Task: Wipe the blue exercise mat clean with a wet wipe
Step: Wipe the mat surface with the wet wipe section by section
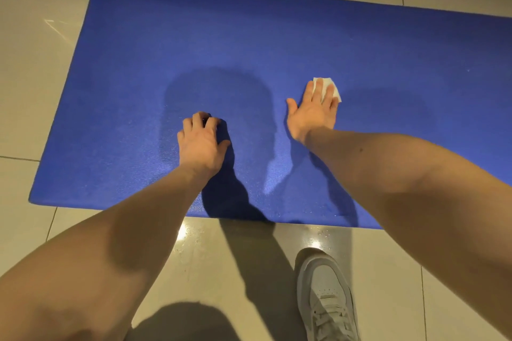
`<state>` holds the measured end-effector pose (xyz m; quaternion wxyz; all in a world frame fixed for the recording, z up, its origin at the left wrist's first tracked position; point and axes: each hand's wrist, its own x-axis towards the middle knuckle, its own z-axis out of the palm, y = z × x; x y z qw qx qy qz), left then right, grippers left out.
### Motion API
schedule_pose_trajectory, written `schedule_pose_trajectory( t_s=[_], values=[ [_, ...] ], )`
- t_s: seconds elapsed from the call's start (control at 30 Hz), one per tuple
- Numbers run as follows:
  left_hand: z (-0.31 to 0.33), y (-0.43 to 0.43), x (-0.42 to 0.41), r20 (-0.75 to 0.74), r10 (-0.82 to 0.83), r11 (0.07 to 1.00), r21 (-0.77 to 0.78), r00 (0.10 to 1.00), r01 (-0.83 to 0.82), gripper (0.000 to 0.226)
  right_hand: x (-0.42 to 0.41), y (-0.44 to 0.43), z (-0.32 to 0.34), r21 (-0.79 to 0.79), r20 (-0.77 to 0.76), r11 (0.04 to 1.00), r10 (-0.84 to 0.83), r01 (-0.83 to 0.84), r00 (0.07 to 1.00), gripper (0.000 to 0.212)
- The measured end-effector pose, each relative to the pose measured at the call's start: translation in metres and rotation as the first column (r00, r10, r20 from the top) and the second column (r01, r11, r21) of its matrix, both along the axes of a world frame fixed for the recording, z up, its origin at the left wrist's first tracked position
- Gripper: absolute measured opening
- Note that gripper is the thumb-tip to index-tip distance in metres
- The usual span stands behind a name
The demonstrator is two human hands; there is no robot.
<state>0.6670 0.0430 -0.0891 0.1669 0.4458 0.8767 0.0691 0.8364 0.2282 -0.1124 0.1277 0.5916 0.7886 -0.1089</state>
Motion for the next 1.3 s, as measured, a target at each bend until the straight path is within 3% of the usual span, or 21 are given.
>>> schedule_pose_trajectory(
  t_s=[0.1,0.17,0.27,0.37,0.43,0.53,0.67,0.77,0.87,0.93,1.0,1.13,1.23,1.3],
  values=[
    [0.001,0.001,0.0,-0.007,0.0,1.0,0.006,1.0,0.0,0.053,-0.042,-0.031,0.001,-0.021,-0.083,1.0,-0.02,0.018,0.996,0.076],
    [0.0,0.001,-0.001,-0.003,-0.005,1.0,0.023,1.0,0.005,0.051,-0.065,-0.056,0.003,-0.003,-0.134,0.982,0.189,-0.191,0.973,0.074],
    [-0.002,0.003,-0.005,0.009,-0.013,0.998,0.056,1.0,0.012,0.05,-0.076,-0.066,0.005,-0.018,-0.162,0.831,0.546,-0.556,0.822,0.068],
    [-0.003,0.01,-0.01,0.001,-0.019,0.999,0.034,1.0,0.019,0.052,-0.056,-0.036,0.0,0.101,-0.1,0.712,0.702,-0.695,0.705,0.065],
    [-0.002,0.016,-0.012,0.005,-0.017,1.0,0.023,1.0,0.016,0.054,-0.032,-0.008,-0.004,0.158,-0.063,0.785,0.613,-0.599,0.788,0.064],
    [-0.002,0.022,-0.012,0.013,-0.018,0.999,0.031,1.0,0.018,0.055,-0.002,0.02,-0.004,0.107,-0.092,0.958,0.276,-0.266,0.957,0.067],
    [-0.002,0.027,-0.015,0.002,-0.025,0.999,0.033,1.0,0.025,0.056,-0.034,0.001,-0.006,0.043,-0.07,0.997,0.061,-0.058,0.996,0.072],
    [-0.004,0.03,-0.017,-0.005,-0.033,0.998,0.044,0.999,0.033,0.056,-0.069,-0.024,-0.002,0.038,-0.142,0.971,0.241,-0.238,0.96,0.073],
    [-0.006,0.032,-0.019,0.0,-0.039,0.996,0.075,0.999,0.039,0.054,-0.081,-0.035,-0.001,-0.002,-0.176,0.836,0.54,-0.549,0.823,0.069],
    [-0.005,0.035,-0.019,-0.002,-0.041,0.996,0.08,0.999,0.041,0.054,-0.075,-0.023,-0.004,0.018,-0.187,0.762,0.639,-0.647,0.746,0.068],
    [-0.005,0.039,-0.019,-0.008,-0.037,0.997,0.068,0.999,0.038,0.054,-0.062,-0.002,-0.008,0.086,-0.132,0.75,0.662,-0.656,0.738,0.068],
    [-0.005,0.042,-0.021,-0.009,-0.03,0.998,0.047,1.0,0.03,0.055,-0.031,0.046,-0.004,0.086,-0.073,0.956,0.287,-0.28,0.955,0.073],
    [-0.004,0.043,-0.023,-0.002,-0.033,0.998,0.054,0.999,0.033,0.056,-0.036,0.05,0.002,-0.027,0.034,1.0,0.011,-0.01,0.999,0.078],
    [-0.005,0.044,-0.024,-0.004,-0.034,0.998,0.055,0.999,0.034,0.056,-0.057,0.035,0.004,-0.049,0.03,0.999,-0.021,0.023,0.999,0.08]
  ],
)
